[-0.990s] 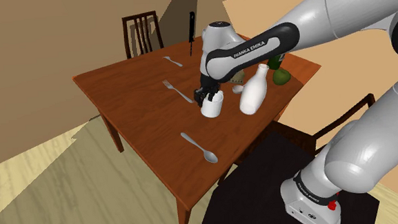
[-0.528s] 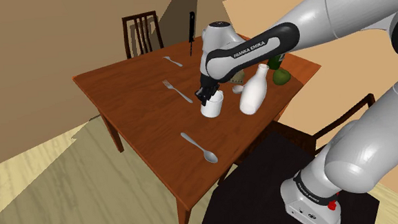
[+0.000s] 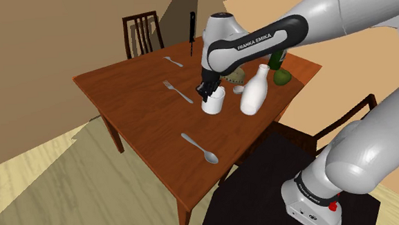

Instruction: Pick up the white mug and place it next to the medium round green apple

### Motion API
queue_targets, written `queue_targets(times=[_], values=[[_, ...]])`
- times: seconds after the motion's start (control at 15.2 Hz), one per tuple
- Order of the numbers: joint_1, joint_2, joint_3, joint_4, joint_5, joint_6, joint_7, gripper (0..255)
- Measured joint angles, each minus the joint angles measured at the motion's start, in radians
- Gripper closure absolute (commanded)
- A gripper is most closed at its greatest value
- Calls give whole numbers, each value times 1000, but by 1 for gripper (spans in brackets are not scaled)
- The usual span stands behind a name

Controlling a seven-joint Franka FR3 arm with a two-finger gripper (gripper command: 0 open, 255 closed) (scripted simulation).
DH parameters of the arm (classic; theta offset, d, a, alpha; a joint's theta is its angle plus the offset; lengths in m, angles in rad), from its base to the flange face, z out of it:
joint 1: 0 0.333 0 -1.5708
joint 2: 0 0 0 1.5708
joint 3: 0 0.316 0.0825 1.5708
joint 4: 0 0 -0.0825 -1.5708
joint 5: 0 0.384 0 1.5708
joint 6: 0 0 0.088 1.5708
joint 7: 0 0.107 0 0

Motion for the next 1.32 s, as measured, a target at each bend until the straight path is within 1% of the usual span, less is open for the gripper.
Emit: queue_targets(times=[0.73,1.32], values=[[1,-66,0,81,7,-147,-2,255],[0,-99,-3,169,10,-267,-6,255]])
